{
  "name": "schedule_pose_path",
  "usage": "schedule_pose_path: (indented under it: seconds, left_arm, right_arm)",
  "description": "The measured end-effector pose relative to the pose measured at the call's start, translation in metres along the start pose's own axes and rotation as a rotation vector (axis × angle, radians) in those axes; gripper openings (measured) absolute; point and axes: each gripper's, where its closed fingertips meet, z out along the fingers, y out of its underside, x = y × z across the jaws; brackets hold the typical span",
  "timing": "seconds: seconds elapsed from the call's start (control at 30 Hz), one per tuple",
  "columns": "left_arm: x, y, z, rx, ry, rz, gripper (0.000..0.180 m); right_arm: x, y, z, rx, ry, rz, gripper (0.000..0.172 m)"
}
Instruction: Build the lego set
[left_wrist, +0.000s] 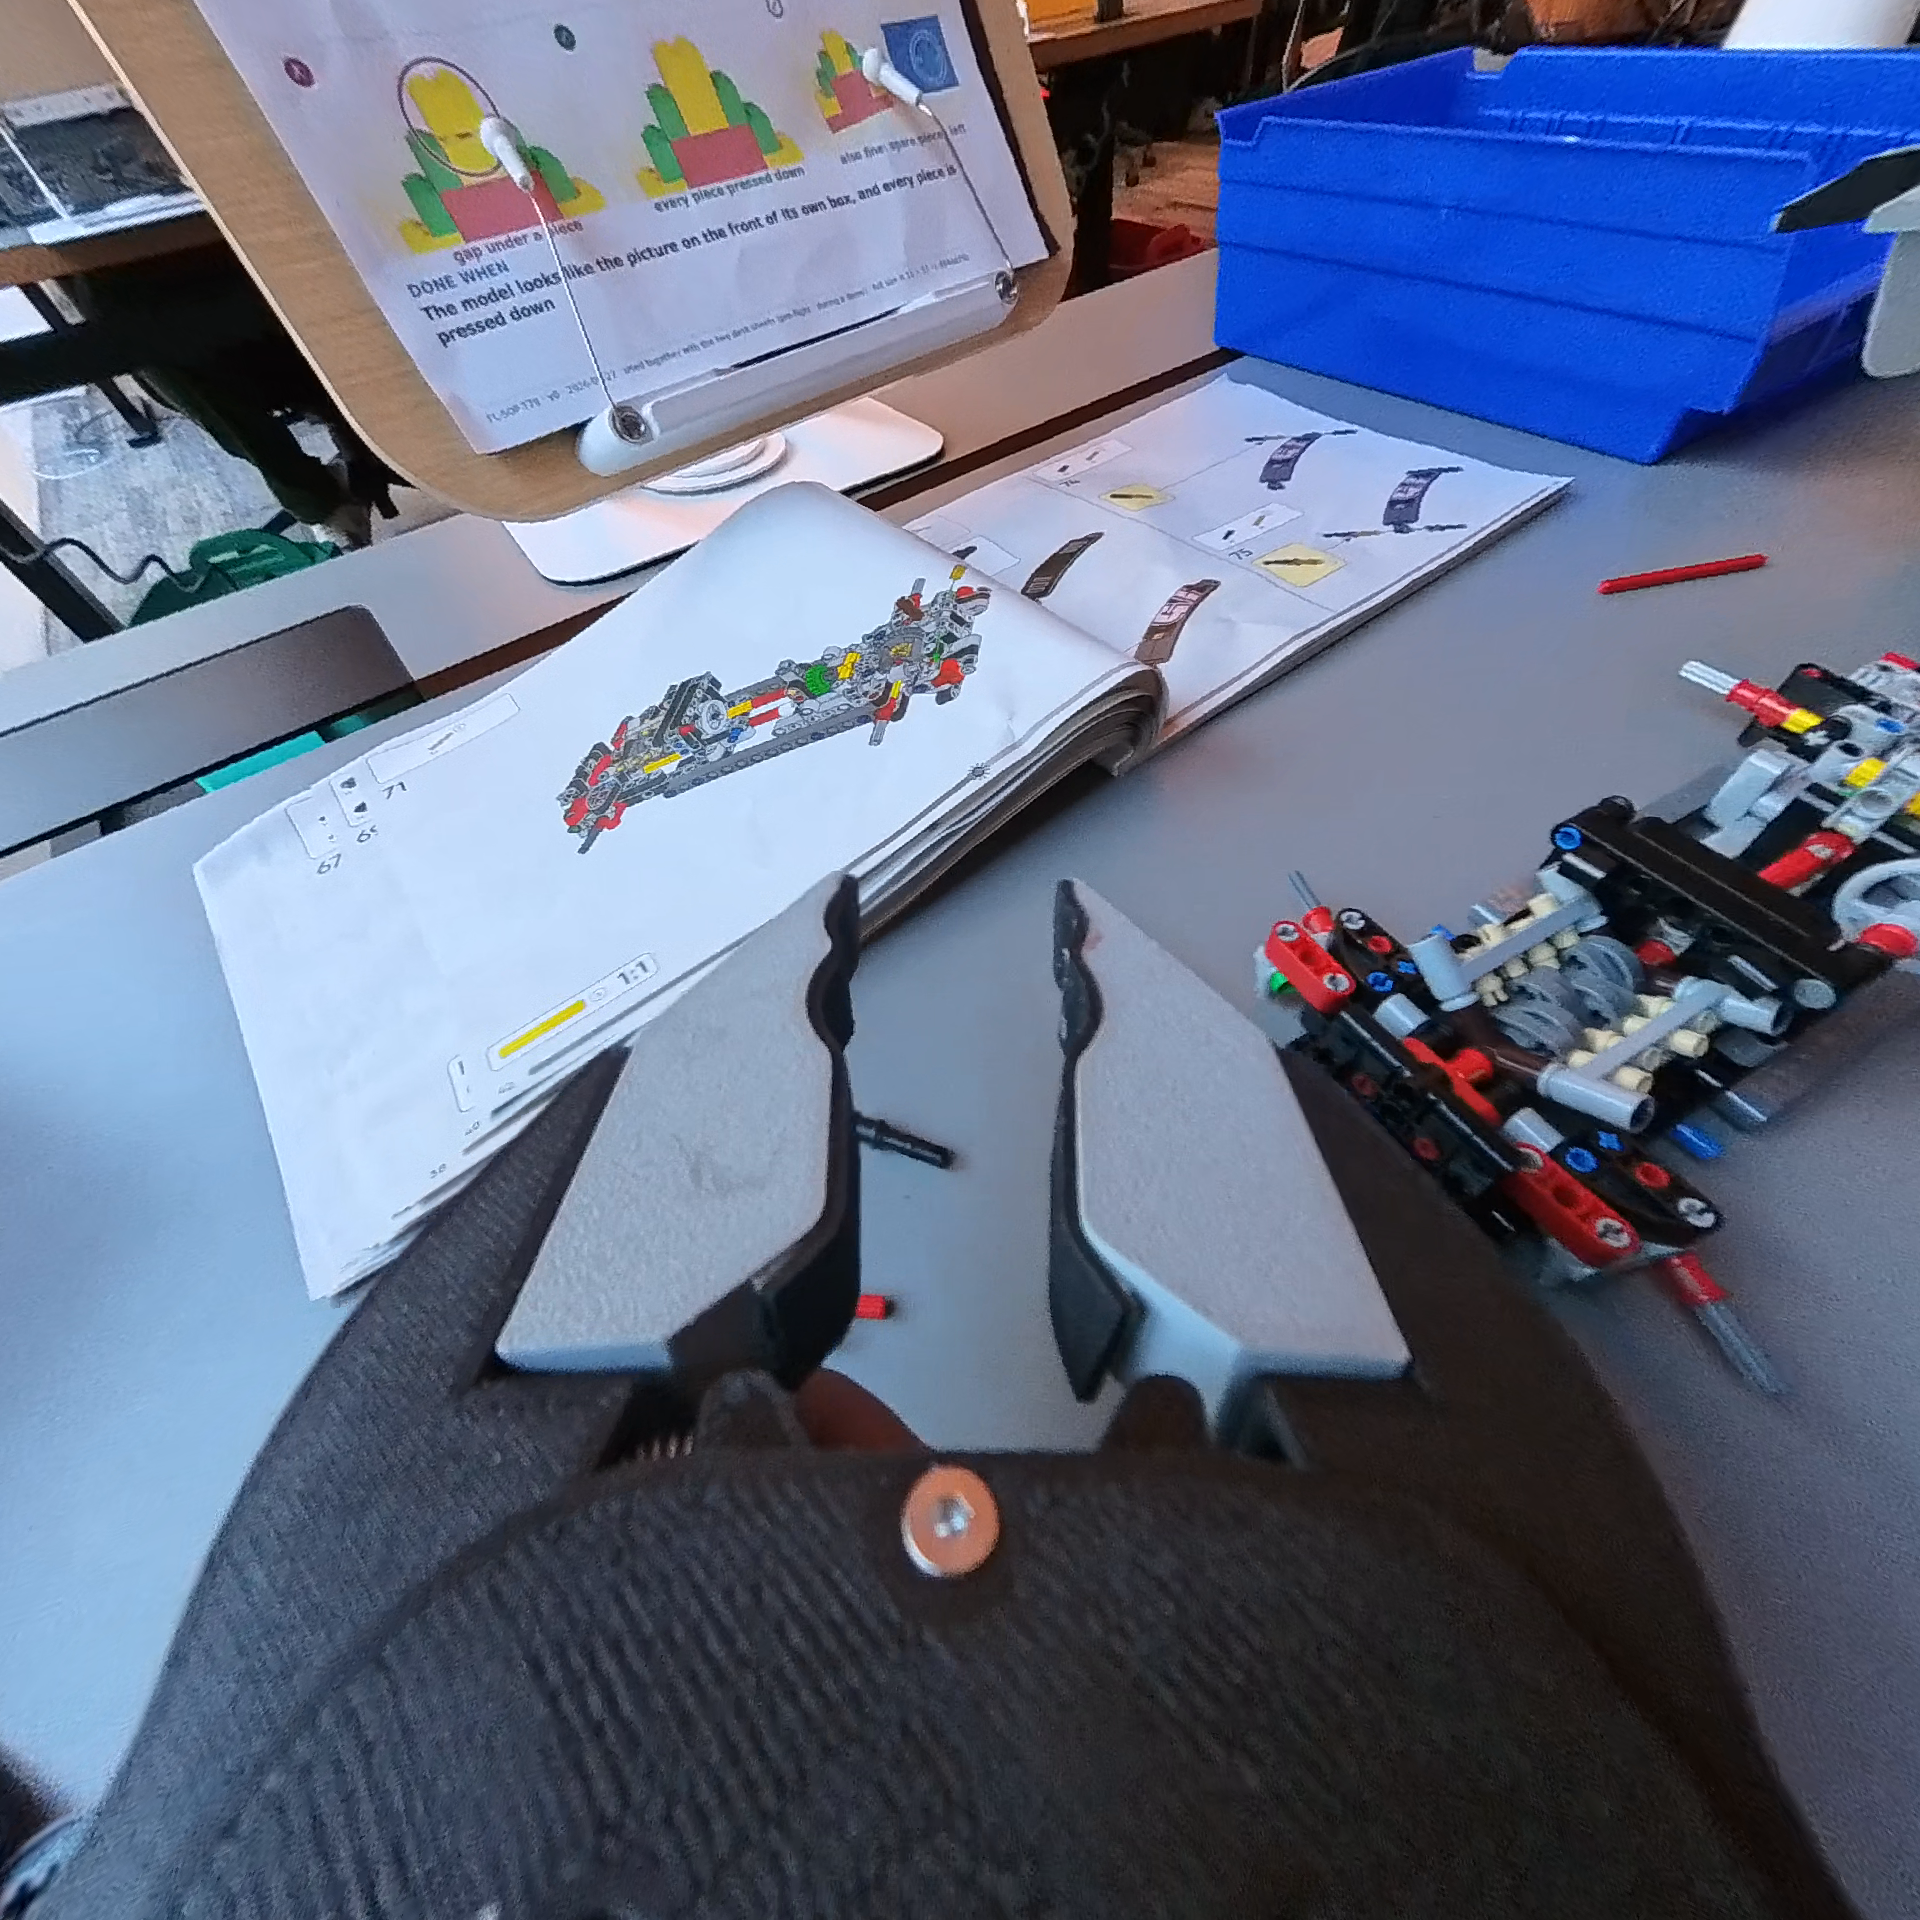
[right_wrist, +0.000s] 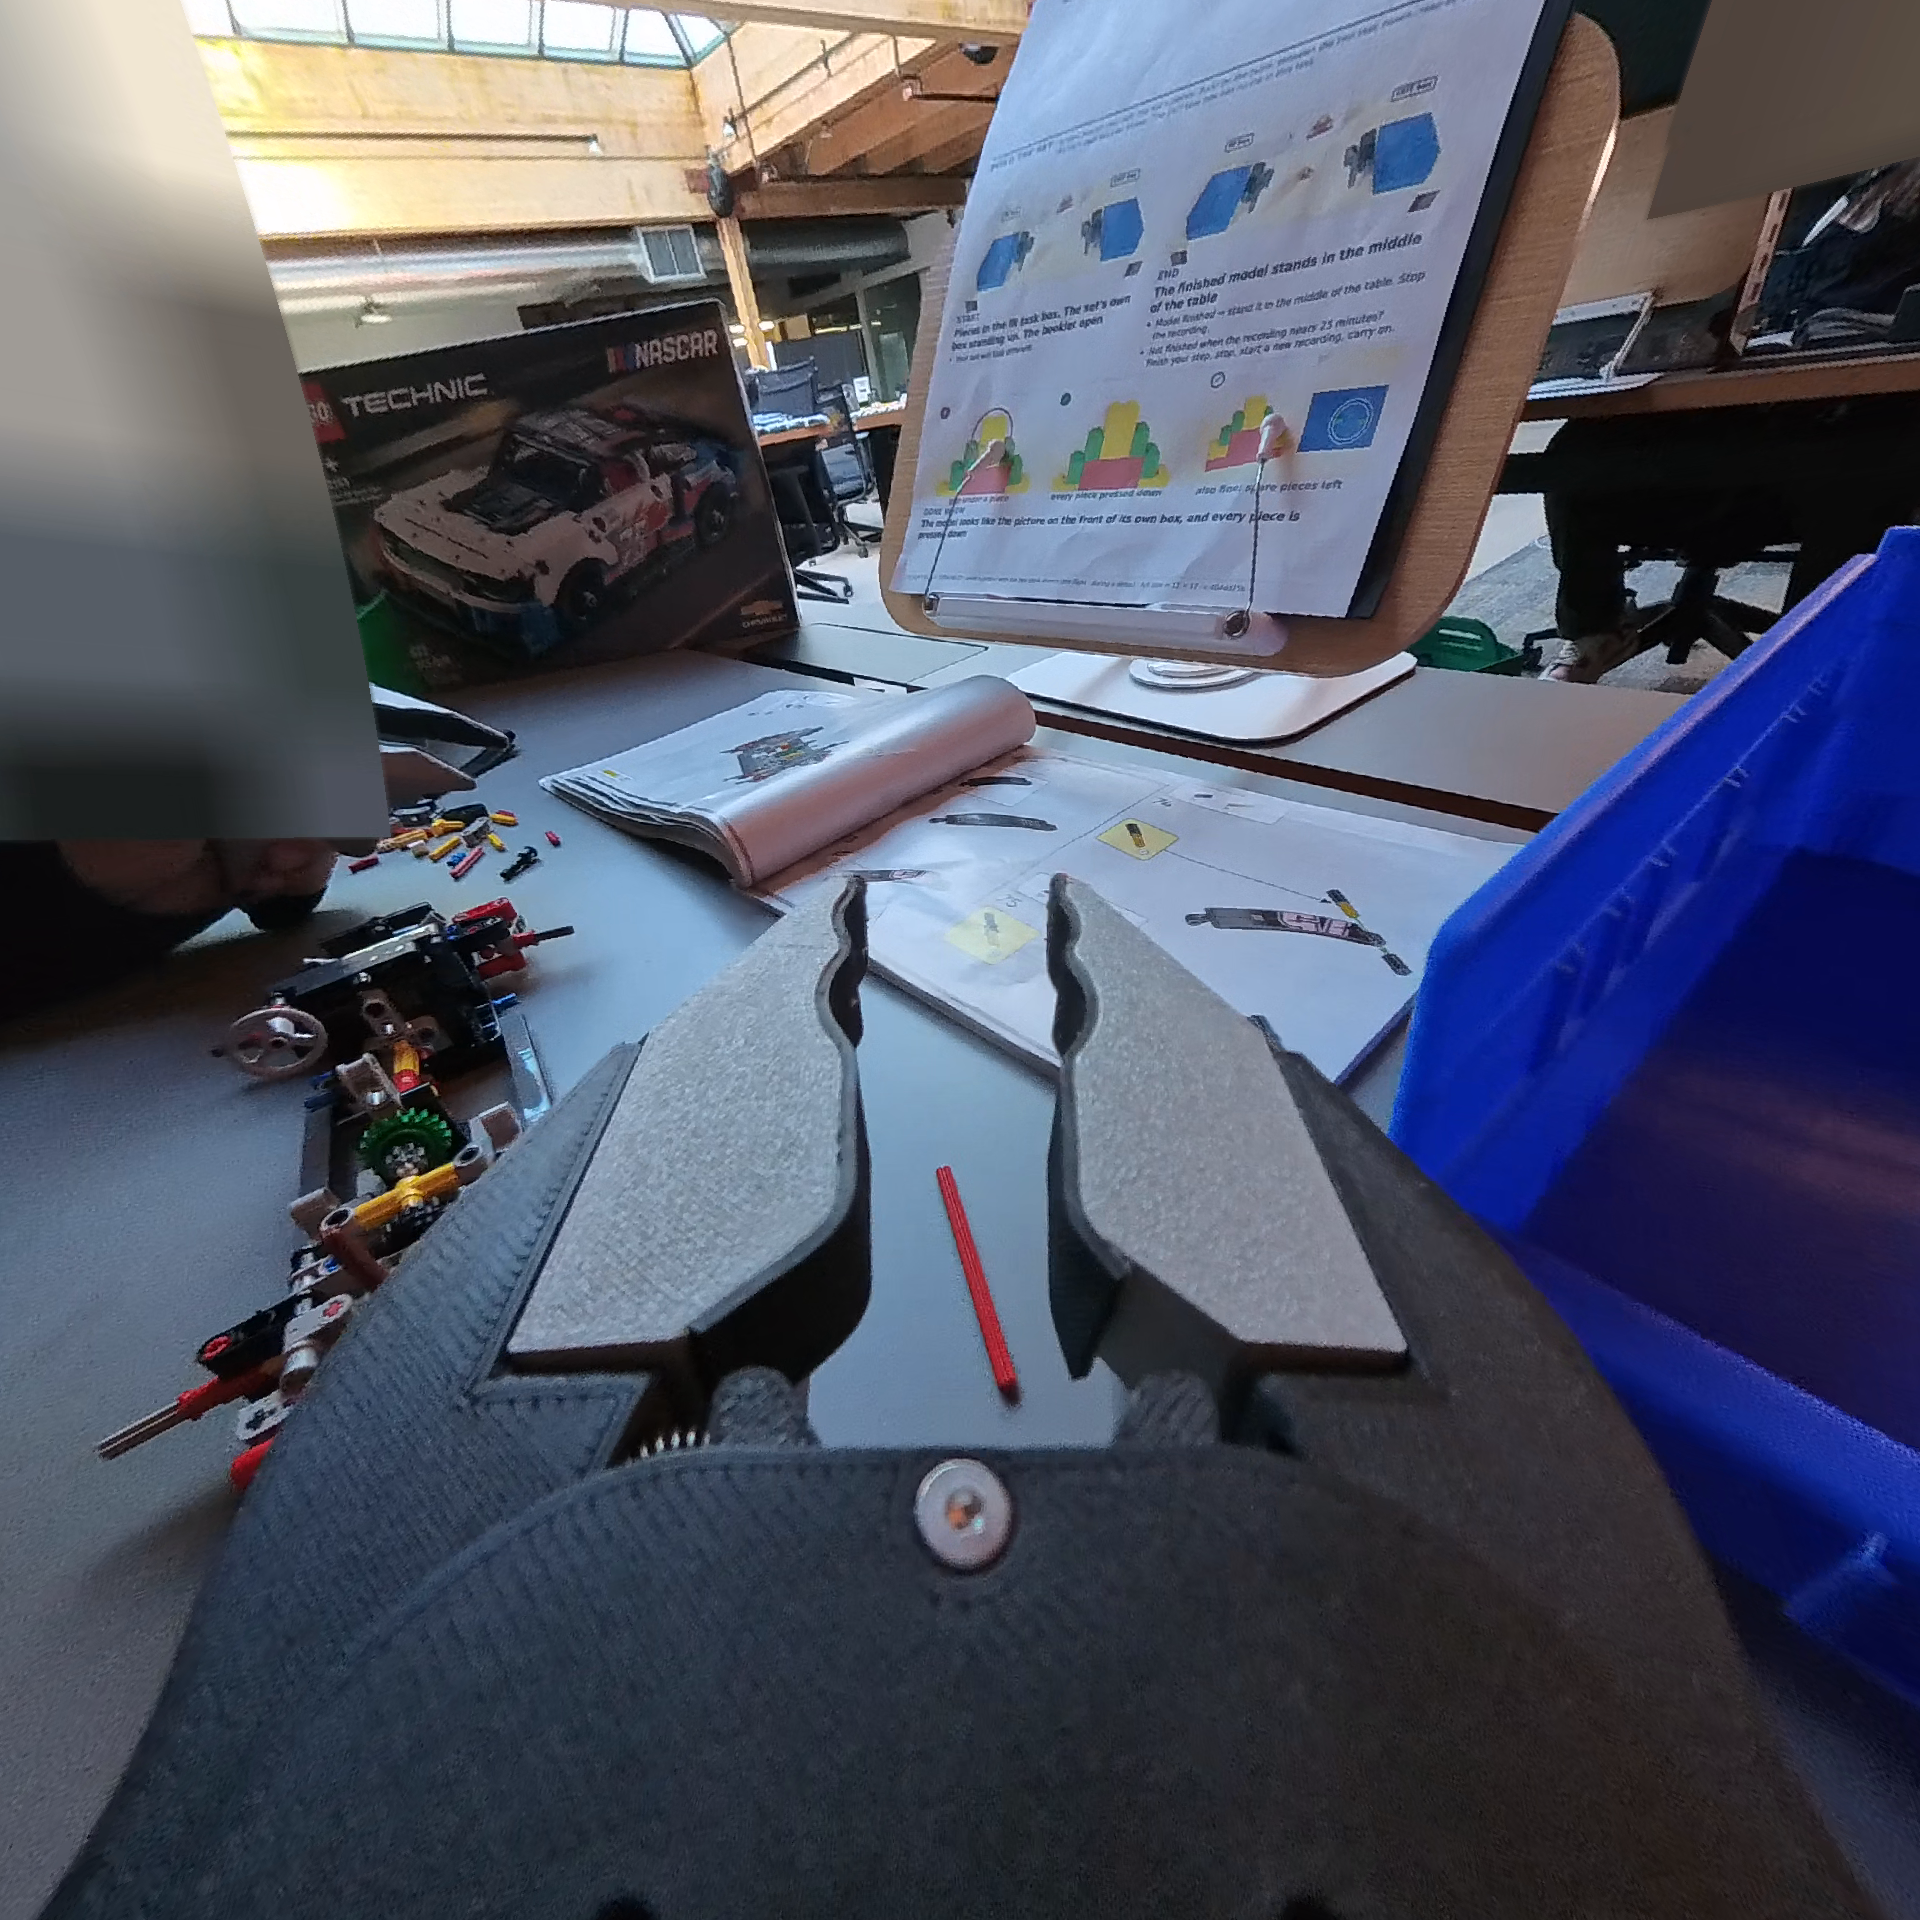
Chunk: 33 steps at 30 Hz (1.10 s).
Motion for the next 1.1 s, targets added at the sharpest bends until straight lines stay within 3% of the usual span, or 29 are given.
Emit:
schedule_pose_path:
  seconds: [1.1]
  left_arm:
    - [-0.003, -0.005, -0.003, 0.001, -0.023, 0.037, 0.034]
  right_arm:
    - [-0.012, 0.009, 0.014, -0.068, -0.086, -0.033, 0.031]
